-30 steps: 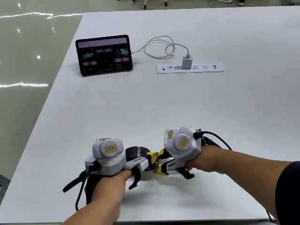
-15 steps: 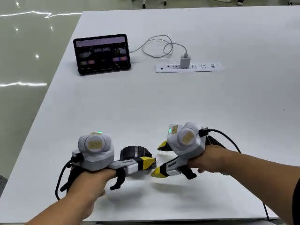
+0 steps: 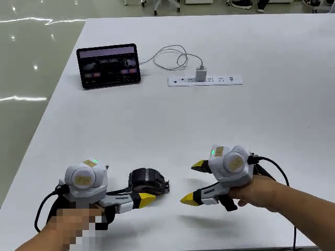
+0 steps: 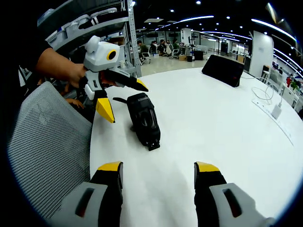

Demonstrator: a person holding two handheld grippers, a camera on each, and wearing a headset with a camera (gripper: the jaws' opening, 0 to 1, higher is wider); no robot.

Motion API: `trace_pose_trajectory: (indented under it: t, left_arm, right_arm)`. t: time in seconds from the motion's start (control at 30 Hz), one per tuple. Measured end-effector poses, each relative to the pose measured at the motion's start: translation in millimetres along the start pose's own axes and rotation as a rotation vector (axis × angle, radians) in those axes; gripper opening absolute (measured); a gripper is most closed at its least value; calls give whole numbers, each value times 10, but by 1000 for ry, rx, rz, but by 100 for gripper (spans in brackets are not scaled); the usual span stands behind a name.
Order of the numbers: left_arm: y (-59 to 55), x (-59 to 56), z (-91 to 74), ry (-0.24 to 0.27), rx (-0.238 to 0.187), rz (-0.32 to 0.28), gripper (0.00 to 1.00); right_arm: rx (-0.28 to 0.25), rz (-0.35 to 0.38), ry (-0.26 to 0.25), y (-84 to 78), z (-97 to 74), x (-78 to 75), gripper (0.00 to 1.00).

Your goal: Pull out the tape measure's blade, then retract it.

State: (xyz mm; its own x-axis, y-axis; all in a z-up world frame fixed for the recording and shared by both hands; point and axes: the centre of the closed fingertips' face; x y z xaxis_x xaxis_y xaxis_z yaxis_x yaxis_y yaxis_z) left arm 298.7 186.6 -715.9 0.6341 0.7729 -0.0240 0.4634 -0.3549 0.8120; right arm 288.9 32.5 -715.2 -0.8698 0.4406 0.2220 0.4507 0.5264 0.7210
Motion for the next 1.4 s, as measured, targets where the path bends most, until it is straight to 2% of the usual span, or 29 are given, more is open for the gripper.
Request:
trace_pose_trajectory:
  t: [0.13, 0.2, 0.3, 0.4, 0.47, 0.6, 0.83, 0.93, 1.0, 1.03, 1.2, 1.4]
  left_arm:
    - [-17, -25, -82, -20, -3, 44, 100]
    - [-25, -31, -123, -40, -9, 22, 100]
    - [-36, -14, -181, -38, -16, 10, 100]
    - [-23, 3, -236, -28, -34, 15, 100]
    - [-28, -66, -261, -63, -40, 8, 100]
    - [-87, -128, -303, -76, -22, 21, 100]
    - [-126, -104, -344, -70, -6, 33, 100]
    - [-103, -90, -384, -70, -11, 41, 100]
    - [-99, -38, -400, -62, -21, 52, 100]
    - [-92, -48, -414, -70, -19, 37, 100]
    - [-81, -11, -478, -54, -11, 54, 100]
    - [-89, 57, -529, -43, -4, 60, 100]
  right_arm:
    - [-1, 8, -29, -129, -124, -65, 61]
    - [0, 18, -37, -187, -177, -80, 63]
    - [-10, 24, -55, -243, -246, -107, 68]
    - [-17, 30, -71, -284, -322, -139, 69]
    - [-19, 46, -81, -323, -376, -163, 70]
    - [-48, 81, -91, -379, -511, -198, 75]
    - [-48, 109, -126, -551, -741, -324, 79]
    - [-54, 115, -149, -612, -882, -402, 79]
    - [-53, 120, -167, -673, -973, -464, 80]
    - [-49, 125, -179, -712, -1030, -502, 80]
    - [-47, 136, -219, -850, -1244, -645, 82]
    - [-35, 160, -239, -981, -1424, -695, 86]
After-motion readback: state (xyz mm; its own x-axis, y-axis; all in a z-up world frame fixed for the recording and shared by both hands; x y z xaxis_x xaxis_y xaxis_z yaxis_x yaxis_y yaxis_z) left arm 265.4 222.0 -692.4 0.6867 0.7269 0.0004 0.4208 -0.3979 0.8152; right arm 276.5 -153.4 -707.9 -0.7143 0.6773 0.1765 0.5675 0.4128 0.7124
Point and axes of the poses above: the centre of the closed fingertips' face, and the gripper's own axes: z roughly forward along the fingers, x roughly to its left, y roughly out of its top, and after that the axes turned 11 degrees about z, right-handed
